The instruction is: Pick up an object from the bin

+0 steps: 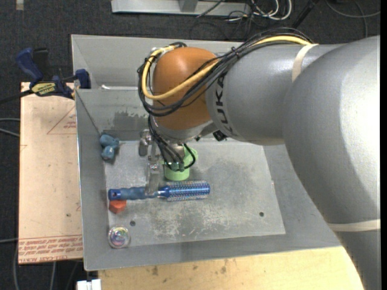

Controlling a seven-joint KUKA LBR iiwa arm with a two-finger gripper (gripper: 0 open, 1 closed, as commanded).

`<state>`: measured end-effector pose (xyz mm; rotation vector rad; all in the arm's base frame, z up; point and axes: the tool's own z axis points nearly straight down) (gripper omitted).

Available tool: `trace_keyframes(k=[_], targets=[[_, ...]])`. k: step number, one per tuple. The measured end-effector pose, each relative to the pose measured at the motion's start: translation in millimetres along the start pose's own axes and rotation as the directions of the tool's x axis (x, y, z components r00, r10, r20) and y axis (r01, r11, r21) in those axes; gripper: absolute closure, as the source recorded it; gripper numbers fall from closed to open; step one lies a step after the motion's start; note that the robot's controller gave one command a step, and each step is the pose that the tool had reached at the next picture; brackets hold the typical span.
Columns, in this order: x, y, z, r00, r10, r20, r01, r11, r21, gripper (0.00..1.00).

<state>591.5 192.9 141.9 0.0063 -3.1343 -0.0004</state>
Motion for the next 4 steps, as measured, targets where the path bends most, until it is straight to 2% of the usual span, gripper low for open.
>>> trace_keyframes(k=[1,2,3,4], targets=[[25.4,-60,75,0.987,0.160,0.002,-0.160,0.987,0.001,0.00],[23.7,-57,72,0.987,0.159,0.008,-0.159,0.987,-0.003,1.00],[32.3,-56,-48,0.991,0.132,0.015,-0.132,0.991,-0.005,1.00],[30.9,-56,-114,0.995,0.095,0.016,-0.095,0.995,-0.003,1.00]])
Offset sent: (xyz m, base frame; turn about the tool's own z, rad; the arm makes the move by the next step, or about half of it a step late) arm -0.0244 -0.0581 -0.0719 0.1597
